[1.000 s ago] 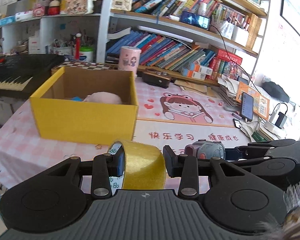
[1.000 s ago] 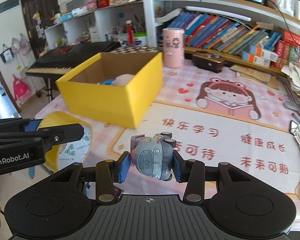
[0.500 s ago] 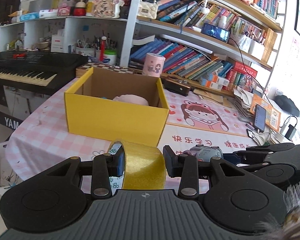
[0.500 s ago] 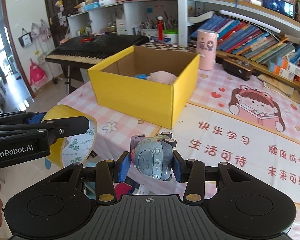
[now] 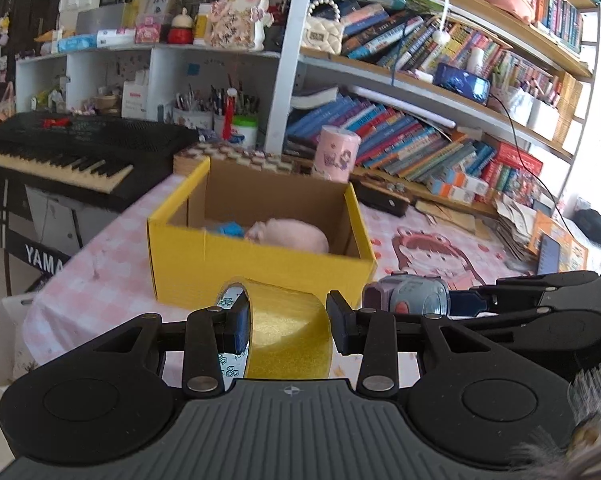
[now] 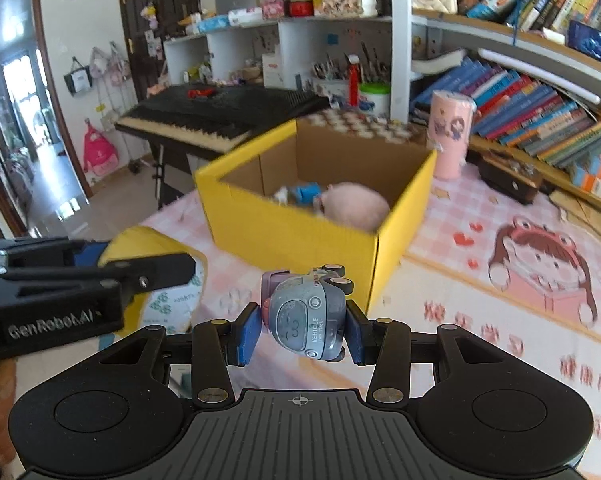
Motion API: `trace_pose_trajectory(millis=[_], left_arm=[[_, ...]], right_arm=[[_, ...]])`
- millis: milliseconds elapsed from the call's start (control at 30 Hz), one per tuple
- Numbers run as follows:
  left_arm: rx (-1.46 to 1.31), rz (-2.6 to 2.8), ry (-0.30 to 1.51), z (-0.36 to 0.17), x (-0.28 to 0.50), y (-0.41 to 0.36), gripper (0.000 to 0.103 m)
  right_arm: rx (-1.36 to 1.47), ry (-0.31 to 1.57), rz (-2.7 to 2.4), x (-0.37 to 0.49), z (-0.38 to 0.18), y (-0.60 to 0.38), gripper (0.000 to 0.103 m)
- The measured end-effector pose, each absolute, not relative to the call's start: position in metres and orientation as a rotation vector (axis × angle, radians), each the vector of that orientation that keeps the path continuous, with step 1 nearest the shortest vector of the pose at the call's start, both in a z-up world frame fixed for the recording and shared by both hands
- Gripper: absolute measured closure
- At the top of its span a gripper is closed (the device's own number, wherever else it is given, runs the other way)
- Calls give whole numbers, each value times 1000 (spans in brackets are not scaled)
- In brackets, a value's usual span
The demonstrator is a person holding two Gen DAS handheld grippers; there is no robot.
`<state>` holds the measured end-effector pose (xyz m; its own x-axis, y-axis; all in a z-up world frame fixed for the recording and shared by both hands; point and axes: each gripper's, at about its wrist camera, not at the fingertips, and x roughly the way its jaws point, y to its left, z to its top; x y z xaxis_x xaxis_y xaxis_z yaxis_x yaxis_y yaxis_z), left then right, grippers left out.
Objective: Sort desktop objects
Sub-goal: 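Carry the tape roll and grey toy with both tools to the yellow box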
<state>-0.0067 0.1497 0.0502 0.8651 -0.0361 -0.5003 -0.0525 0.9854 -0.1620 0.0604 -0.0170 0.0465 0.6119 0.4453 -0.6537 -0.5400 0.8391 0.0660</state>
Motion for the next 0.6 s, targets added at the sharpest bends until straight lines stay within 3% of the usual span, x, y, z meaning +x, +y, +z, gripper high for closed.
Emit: trace_pose_trajectory(millis=[333, 600], left_arm=[[-123, 61, 433, 80, 58, 152, 67], [-127, 100, 450, 74, 129, 154, 67]], right_arm=[[-116, 592, 622, 135, 77, -13, 59], [-130, 585, 633, 203, 77, -2, 59]])
